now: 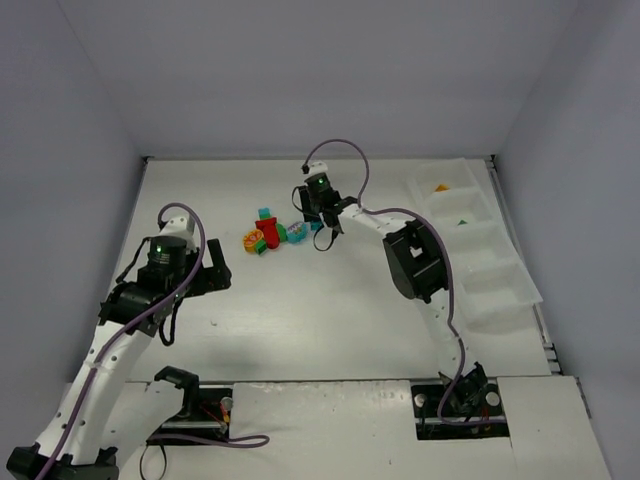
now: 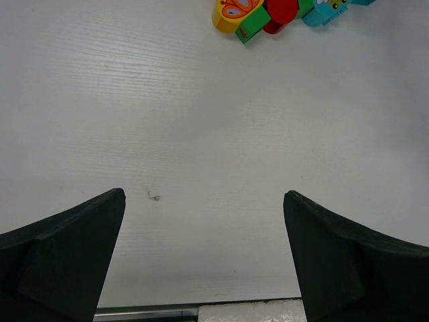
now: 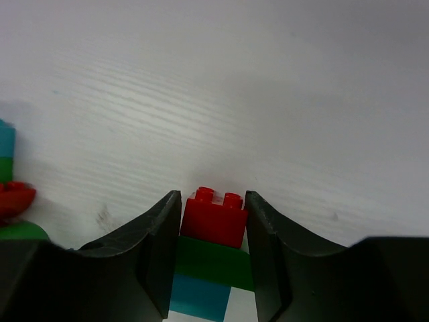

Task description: Sort the legos into containers by color

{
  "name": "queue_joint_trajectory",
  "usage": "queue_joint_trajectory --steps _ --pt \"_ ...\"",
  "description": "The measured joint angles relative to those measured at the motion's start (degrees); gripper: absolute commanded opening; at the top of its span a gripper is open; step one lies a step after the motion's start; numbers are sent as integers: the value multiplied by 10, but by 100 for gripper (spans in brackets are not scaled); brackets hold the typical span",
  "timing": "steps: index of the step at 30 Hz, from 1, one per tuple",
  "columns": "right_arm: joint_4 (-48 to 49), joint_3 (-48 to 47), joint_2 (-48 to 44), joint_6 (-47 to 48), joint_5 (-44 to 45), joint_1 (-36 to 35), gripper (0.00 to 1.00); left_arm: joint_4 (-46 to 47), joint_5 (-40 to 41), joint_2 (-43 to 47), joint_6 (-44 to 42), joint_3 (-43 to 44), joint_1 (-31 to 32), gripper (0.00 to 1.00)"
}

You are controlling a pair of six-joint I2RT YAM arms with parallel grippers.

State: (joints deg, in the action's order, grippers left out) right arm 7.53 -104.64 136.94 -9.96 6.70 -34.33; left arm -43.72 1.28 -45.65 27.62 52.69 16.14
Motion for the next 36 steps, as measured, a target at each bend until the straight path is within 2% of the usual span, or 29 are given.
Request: queue_joint_trajectory --steps 6,9,10,12,13,16,17,19,24,31,36 --pt "-14 164 -113 -67 59 3 0 4 -13 -4 1 0 0 97" --pt "-41 237 -170 -125 84 2 12 11 -26 -10 1 0 0 97" --pt "-50 256 -187 -147 91 1 22 14 -30 -13 2 0 0 97" --pt "-72 289 -216 -191 101 -2 32 22 -37 -20 4 -2 3 97" --pt "-79 304 -228 -212 105 -5 42 27 -40 -24 5 -3 5 97" --pt "-111 336 -251 -268 112 -22 48 38 -46 -35 9 -9 12 97" --pt "-119 342 -254 -281 112 -30 54 38 -48 -38 10 -10 13 97" --pt "-135 349 -257 -303 114 -48 59 42 -50 -45 11 -10 16 97" --pt "-157 351 -282 -309 97 -79 59 50 -55 -48 12 -10 16 97" --pt "-163 349 -364 -262 78 -76 55 51 -57 -48 12 -10 16 97" --pt "-166 346 -370 -238 57 -74 45 53 -58 -48 12 -10 16 97"
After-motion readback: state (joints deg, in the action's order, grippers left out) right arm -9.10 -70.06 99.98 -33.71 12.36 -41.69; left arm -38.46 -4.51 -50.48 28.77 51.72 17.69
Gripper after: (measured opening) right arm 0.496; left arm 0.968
